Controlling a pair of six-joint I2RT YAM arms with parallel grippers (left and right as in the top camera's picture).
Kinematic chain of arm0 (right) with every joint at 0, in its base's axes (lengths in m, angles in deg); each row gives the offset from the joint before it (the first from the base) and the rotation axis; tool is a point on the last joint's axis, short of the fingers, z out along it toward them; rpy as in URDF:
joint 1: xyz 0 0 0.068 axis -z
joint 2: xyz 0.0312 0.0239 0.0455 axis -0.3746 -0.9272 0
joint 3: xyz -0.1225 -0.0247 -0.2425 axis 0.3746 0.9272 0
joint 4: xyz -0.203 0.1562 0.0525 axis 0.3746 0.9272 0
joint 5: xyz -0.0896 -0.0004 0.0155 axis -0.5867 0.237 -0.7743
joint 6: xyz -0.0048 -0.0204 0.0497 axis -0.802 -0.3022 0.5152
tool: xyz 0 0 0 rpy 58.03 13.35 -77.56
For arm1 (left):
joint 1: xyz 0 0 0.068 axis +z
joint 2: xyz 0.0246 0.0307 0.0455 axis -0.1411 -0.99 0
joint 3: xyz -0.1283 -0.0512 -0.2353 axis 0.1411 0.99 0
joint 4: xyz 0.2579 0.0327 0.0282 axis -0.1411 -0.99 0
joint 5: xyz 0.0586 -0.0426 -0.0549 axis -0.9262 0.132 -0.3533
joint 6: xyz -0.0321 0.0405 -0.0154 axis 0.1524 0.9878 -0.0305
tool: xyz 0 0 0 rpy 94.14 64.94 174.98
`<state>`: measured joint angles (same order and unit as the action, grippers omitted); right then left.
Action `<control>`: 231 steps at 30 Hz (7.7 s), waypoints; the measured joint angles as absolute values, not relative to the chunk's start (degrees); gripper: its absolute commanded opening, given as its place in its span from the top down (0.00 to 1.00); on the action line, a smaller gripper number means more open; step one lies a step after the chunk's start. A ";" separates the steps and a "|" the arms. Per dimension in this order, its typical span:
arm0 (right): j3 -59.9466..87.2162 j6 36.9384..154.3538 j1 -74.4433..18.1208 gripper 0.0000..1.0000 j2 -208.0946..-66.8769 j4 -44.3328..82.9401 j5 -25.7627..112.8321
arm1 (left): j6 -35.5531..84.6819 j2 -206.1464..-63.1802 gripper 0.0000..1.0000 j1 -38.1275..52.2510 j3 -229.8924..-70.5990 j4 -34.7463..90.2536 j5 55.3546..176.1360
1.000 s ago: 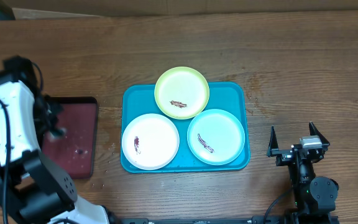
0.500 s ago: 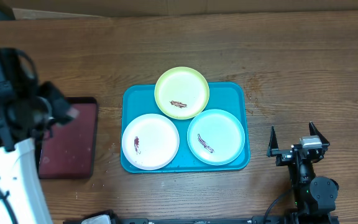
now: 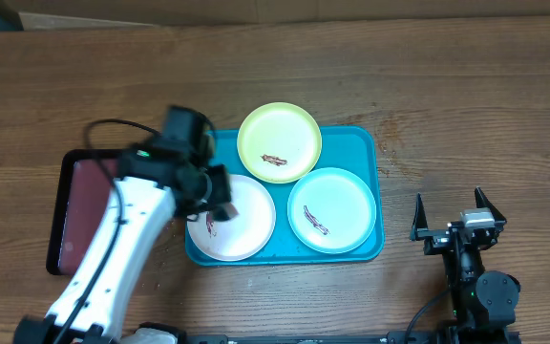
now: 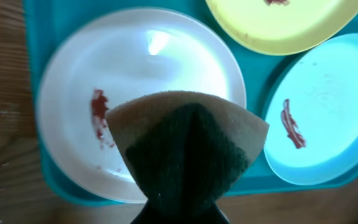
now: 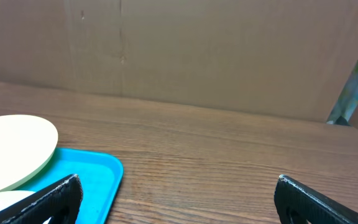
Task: Clean dirty plates on tray and stack at the side
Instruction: 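Place the sponge onto the white plate with the left gripper, then reach the right gripper to the white plate rim and grasp it, then regrasp the sponge with the left gripper and press it on the white plate, then scrub the white plate with the sponge while the right gripper holds it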
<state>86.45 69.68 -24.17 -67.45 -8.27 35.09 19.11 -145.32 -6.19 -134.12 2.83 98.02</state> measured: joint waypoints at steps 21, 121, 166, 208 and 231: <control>86.45 69.70 -24.17 0.00 -67.45 -8.31 35.11 | 21.43 -159.59 0.66 -8.58 -126.03 16.68 97.98; 8.40 103.27 -67.47 0.52 -181.17 26.11 38.21 | 19.29 -136.29 0.00 16.84 -143.86 -14.18 93.52; 10.39 105.72 -67.89 0.93 -182.72 24.23 38.67 | 26.46 -150.85 0.19 4.58 -122.88 16.31 110.24; 10.39 105.70 -67.89 0.92 -182.74 23.60 38.47 | 20.27 -158.80 0.96 -4.69 -122.79 24.25 99.33; 10.39 105.70 -68.59 0.92 -182.74 23.60 39.74 | 12.82 -158.13 0.96 -5.80 -123.47 13.19 67.77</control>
<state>10.39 105.70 -68.59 -182.74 23.60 39.74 12.82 -158.13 -5.80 -123.47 13.19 67.77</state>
